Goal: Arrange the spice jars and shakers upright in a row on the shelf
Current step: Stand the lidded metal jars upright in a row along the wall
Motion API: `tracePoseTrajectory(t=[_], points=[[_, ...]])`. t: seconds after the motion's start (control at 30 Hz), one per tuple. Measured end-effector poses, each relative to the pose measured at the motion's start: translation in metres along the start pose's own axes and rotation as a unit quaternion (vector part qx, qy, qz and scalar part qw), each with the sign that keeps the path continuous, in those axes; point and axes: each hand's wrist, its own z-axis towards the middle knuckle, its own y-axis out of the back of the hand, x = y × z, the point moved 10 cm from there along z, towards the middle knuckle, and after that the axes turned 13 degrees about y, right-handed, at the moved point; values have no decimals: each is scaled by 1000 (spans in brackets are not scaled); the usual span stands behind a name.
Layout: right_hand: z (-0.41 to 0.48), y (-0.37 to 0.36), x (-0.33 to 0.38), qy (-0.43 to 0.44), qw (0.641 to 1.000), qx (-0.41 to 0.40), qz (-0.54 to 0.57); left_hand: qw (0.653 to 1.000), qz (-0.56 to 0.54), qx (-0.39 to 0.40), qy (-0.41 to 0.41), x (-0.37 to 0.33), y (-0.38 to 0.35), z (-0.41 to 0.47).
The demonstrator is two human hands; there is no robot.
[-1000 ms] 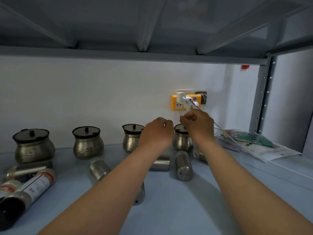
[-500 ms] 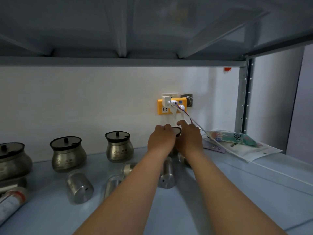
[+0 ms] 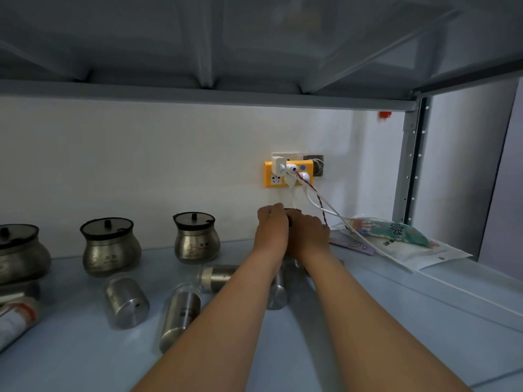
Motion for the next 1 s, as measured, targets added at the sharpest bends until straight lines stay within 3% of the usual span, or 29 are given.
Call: tracePoseTrajectory(t=[0.27,0.47,0.7,1.0], points=[[-5,8,3,-2,983,-60,175,998,-62,26,-5,2,6,-3],[-9,29,0,-20,955,-154,253,995,-86,32,-31,-8,8,-11],[-17,52,-3,-25,883,-261,389,984,-61,27,-164,-29,12,-33],[-22,47,-23,-65,759,-278,585,974,-78,58,-205,-36,12,-44]])
